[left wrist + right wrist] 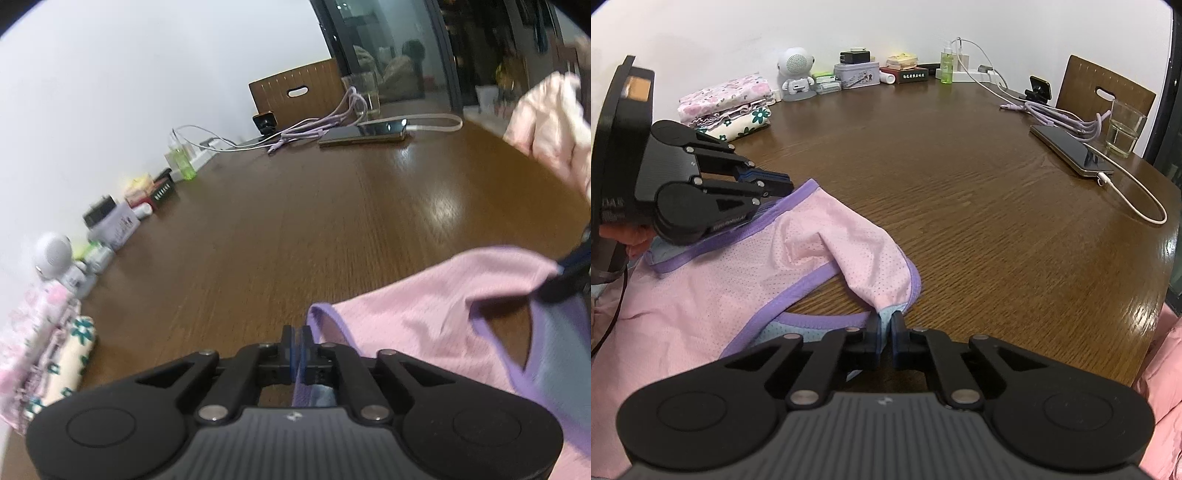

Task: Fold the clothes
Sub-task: 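Hold the garment edge with the right gripper while the left gripper pinches the pink panel, then open both grippers and release the garment onto the table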

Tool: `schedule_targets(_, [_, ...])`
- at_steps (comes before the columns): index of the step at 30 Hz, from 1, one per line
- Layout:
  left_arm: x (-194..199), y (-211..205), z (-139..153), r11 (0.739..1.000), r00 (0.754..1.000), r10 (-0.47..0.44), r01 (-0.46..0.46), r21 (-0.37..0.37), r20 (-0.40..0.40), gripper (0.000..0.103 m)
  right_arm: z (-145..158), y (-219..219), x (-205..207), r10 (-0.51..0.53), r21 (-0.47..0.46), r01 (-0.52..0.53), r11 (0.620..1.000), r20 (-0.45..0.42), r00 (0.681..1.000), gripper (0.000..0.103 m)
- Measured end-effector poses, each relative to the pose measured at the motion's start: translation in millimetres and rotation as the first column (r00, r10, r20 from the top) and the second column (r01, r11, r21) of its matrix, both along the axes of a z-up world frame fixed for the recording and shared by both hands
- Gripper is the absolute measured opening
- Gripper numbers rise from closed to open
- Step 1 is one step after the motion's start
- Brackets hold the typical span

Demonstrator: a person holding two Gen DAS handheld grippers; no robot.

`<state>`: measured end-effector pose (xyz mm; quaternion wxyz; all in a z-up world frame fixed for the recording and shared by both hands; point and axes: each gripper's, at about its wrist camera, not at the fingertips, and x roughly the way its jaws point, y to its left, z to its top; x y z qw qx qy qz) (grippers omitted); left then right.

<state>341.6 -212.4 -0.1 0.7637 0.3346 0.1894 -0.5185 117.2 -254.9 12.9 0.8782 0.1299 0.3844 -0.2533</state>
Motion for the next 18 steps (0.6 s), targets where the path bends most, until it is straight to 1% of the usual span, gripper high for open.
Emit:
schedule_targets(3, [6,1,5,1.0,0.998,-0.013,0.013,-0.005,-0.057,0.01,0,-1,-1,0.002,0.002,-0.002,1.0,0.001,1.0,0.006])
schedule_targets(6, [7,-2,2,1.0,0.998,-0.014,0.014,0.01,-0.065,0.015,1,-1,-1,0.004,0.002,-0.004,1.0,0.003,1.0,0.006])
schedule_targets(8, [9,-5,1,1.0,0.997,-0.008,0.008,0.007,-0.08,0.023,0,-1,-1,0.008,0.0,-0.008,1.0,0.004,1.0,0.006])
schedule_targets(10, [12,-8,0,1.0,0.996,-0.002,0.002,0.003,-0.094,0.024,0,0,-1,0.011,-0.003,-0.011,1.0,0.004,1.0,0.006])
schedule_targets(12, [12,-9,-1,1.0,0.994,0.0,0.0,-0.003,-0.111,0.021,0,1,-1,0.014,-0.005,-0.014,1.0,0.004,1.0,0.006])
schedule_targets(14, [12,-9,-1,1.0,0.992,0.001,-0.002,-0.009,-0.128,0.003,0,1,-2,0.015,-0.006,-0.015,1.0,0.004,1.0,0.006])
schedule_targets(18, [-6,-10,-6,1.0,1.0,0.016,-0.016,-0.002,-0.02,0.003,0,2,-2,0.017,-0.012,-0.017,1.0,0.004,1.0,0.007])
